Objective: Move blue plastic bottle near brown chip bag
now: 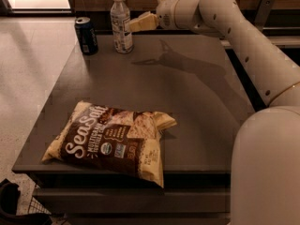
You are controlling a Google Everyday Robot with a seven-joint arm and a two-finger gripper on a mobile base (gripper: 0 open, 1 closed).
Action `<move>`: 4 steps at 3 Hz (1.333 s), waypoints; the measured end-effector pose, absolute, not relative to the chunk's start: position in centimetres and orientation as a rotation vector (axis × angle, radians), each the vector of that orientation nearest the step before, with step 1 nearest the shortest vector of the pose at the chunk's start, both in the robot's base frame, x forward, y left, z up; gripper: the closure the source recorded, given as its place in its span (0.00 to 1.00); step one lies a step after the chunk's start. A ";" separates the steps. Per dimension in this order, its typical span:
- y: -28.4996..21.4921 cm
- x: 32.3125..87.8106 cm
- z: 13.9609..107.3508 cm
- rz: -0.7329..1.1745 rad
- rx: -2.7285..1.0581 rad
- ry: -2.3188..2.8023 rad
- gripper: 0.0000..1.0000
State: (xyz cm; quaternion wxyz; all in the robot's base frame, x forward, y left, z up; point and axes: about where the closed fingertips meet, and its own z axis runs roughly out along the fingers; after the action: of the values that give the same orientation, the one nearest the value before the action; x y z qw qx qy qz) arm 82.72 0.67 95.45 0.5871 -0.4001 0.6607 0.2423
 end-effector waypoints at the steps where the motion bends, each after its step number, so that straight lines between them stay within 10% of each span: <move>1: 3.0 83.9 95.0 0.603 -0.947 1.527 0.00; 4: 8.1 85.3 94.0 0.691 -0.933 1.501 0.10</move>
Offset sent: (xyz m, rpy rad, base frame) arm 0.0315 0.0670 -0.0031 0.0526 0.0089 0.0735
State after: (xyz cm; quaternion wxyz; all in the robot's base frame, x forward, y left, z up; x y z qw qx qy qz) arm 85.34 8.13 94.01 0.5828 -0.3997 0.6427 0.2959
